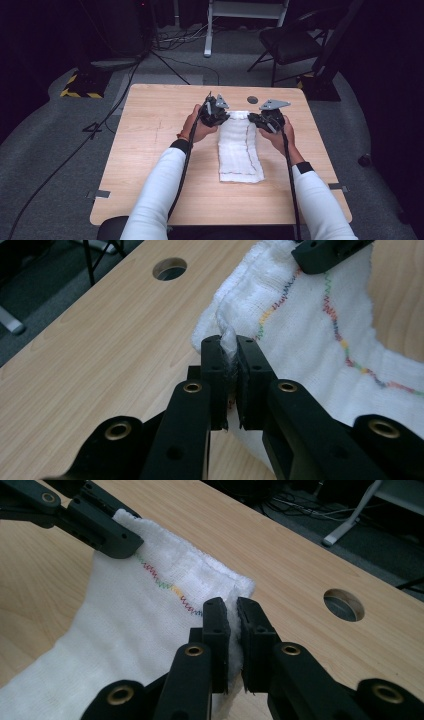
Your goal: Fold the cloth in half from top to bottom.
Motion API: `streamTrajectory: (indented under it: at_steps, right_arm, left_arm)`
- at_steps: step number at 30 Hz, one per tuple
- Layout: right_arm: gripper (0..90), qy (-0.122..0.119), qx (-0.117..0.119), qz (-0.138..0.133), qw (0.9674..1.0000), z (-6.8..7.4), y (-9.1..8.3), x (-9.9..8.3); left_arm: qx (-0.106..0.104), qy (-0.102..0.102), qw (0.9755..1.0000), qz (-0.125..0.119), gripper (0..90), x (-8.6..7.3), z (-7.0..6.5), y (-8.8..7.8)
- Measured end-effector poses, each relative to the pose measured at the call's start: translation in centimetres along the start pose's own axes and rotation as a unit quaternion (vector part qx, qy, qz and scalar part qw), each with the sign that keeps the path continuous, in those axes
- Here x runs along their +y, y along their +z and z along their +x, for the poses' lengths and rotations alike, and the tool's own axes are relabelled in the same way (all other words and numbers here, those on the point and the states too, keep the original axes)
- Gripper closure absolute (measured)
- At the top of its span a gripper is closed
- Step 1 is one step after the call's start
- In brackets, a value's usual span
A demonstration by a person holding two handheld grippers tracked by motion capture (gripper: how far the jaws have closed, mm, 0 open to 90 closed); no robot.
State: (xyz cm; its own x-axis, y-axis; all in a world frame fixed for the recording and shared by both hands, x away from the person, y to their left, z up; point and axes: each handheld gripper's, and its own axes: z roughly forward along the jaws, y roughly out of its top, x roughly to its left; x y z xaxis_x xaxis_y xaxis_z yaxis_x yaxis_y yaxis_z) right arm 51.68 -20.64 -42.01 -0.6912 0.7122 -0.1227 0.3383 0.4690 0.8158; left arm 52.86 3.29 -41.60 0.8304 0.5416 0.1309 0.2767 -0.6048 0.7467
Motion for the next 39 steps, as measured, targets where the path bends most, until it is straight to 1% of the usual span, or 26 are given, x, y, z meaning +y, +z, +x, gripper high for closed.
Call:
streamTrajectory:
  at_steps: [1,2,4,7,8,9,12,15,18,22,26,27,29,31,33,39]
  right_arm:
    - [83.5,-0.004,0.003,-0.002,1.0,0.2,-0.3,0.0]
    - [83.5,-0.008,0.007,-0.007,0.9999,0.4,-0.6,0.0]
    - [83.5,-0.008,0.016,-0.014,0.9997,0.7,-1.2,-0.3]
    - [83.5,-0.015,0.028,-0.019,0.9993,1.2,-2.1,-0.7]
    - [83.5,-0.016,0.034,-0.021,0.9991,1.3,-2.4,-0.9]
    - [83.5,-0.017,0.037,-0.021,0.999,1.4,-2.7,-1.0]
    - [83.5,-0.02,0.048,-0.019,0.9985,1.6,-3.4,-1.5]
    - [83.6,-0.021,0.056,-0.019,0.998,1.7,-3.9,-2.0]
    - [83.5,-0.024,0.068,-0.019,0.9972,2.0,-4.5,-2.6]
    - [83.5,-0.028,0.089,-0.015,0.9956,2.6,-5.1,-3.6]
    - [83.5,-0.041,0.102,-0.006,0.994,3.6,-5.7,-4.3]
    - [83.5,-0.045,0.105,-0.003,0.9934,3.8,-5.9,-4.5]
    - [83.5,-0.048,0.114,0.0,0.9923,4.3,-6.2,-4.9]
    - [83.4,-0.051,0.12,0.004,0.9915,4.7,-6.3,-5.3]
    - [83.4,-0.051,0.126,0.008,0.9906,5.1,-6.5,-5.6]
    - [83.3,-0.054,0.146,0.015,0.9877,6.1,-7.3,-6.5]
  left_arm:
    - [-0.002,0.003,1.0,-0.002,84.0,0.0,-0.1,-0.2]
    - [-0.004,0.002,1.0,-0.003,84.0,-0.1,-0.2,-0.5]
    - [-0.012,0.005,0.9999,-0.008,83.9,-0.3,-0.5,-1.0]
    - [-0.024,0.017,0.9995,-0.01,83.9,-0.6,-1.0,-1.5]
    - [-0.032,0.017,0.9992,-0.014,83.9,-0.7,-1.2,-1.7]
    - [-0.038,0.023,0.9989,-0.015,83.9,-0.8,-1.4,-1.8]
    - [-0.049,0.029,0.9982,-0.02,84.0,-0.9,-1.9,-2.1]
    - [-0.058,0.039,0.9973,-0.02,84.0,-0.8,-2.5,-2.4]
    - [-0.069,0.042,0.9964,-0.023,84.0,-1.2,-3.3,-2.7]
    - [-0.085,0.056,0.9945,-0.023,84.0,-1.9,-4.3,-3.1]
    - [-0.1,0.064,0.9927,-0.02,84.0,-2.7,-5.4,-3.4]
    - [-0.107,0.069,0.9916,-0.018,84.0,-3.1,-5.8,-3.5]
    - [-0.113,0.071,0.9909,-0.018,84.0,-3.4,-6.2,-3.6]
    - [-0.118,0.077,0.9899,-0.015,83.9,-3.8,-6.7,-3.8]
    - [-0.126,0.078,0.9888,-0.015,83.8,-4.2,-7.2,-3.9]
    - [-0.142,0.081,0.9865,-0.007,83.3,-5.6,-8.2,-4.2]
